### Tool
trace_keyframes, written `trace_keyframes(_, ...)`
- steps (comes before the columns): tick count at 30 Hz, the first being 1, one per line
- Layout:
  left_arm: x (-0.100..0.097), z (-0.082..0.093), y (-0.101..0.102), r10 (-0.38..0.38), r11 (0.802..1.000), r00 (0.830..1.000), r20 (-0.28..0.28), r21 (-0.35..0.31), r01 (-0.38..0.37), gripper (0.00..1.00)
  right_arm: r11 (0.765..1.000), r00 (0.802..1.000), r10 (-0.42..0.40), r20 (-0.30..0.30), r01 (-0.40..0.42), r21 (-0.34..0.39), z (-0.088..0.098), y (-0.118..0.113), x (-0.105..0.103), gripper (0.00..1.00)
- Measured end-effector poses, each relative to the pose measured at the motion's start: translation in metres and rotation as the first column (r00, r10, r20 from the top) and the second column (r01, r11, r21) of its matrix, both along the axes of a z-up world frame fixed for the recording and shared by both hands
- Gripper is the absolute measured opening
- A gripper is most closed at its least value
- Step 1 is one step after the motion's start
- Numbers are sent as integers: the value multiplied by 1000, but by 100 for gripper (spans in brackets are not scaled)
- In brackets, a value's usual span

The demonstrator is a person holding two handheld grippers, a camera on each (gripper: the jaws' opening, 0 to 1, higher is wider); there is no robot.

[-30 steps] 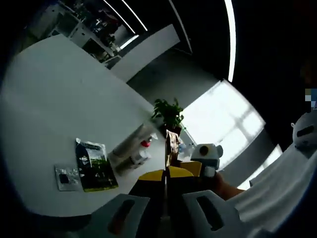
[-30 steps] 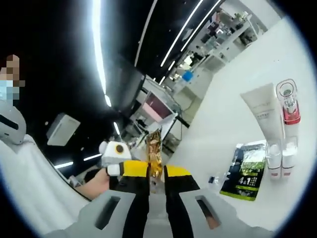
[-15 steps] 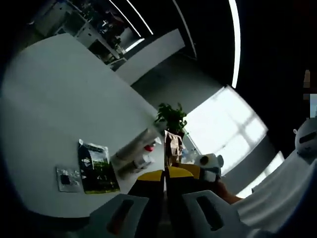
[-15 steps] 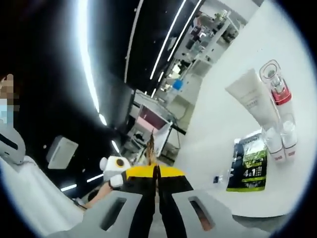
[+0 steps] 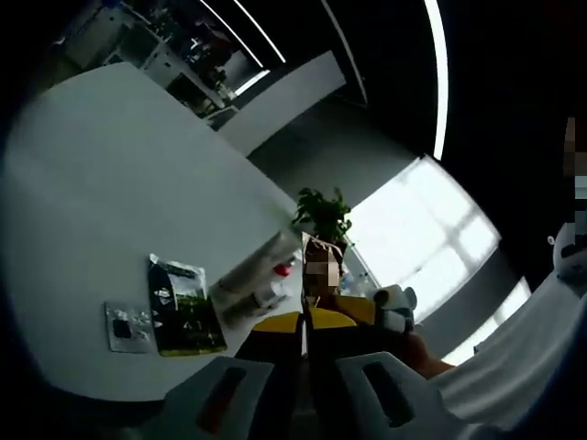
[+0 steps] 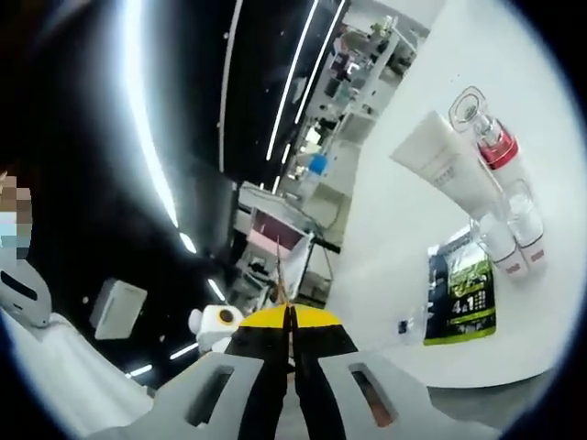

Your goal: Arrange the skincare products in the storage area until every visible bottle or jar stands upright without overlapping.

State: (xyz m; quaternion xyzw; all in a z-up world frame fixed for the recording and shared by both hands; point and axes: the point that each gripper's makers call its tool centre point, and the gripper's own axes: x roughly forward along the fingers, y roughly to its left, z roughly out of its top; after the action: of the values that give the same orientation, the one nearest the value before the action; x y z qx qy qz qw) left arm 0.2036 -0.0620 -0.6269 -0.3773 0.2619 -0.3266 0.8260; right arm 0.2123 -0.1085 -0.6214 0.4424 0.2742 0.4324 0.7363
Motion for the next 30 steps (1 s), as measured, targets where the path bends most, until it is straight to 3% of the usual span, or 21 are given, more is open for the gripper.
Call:
trace_keyframes(5, 1, -1, 2, 16, 1000, 1000, -16, -8, -16, 0, 1000, 1000, 3, 8, -3, -22, -2, 1, 0, 1)
trace_keyframes(10, 3, -4, 4, 31, 998, 998, -51, -45, -33, 0, 993, 991, 6, 132, 9, -114, -2, 2, 2, 2)
trace_keyframes(12, 4, -5, 5, 37, 997, 997, -66, -60, -41, 0, 985, 985, 37, 171, -7, -173, -5, 5, 0, 8)
trace_keyframes(16, 5, -6, 5, 41, 997, 996, -76, -65, -45, 0, 967, 969, 71, 236, -9, -256, -10, 7, -1, 32)
trace_keyframes(22, 7, -12, 7, 50, 996, 994, -95, -65, -56, 0, 945, 948, 136, 287, -36, -326, -14, 10, -6, 43)
trace_keyframes(25, 7, -14, 9, 55, 996, 993, -103, -62, -61, 0, 911, 927, 188, 325, -41, -411, -23, 8, -9, 52)
trace_keyframes(30, 8, -21, 12, 65, 996, 990, -126, -54, -72, 0, 869, 900, 253, 354, -51, -492, -32, 7, -14, 61)
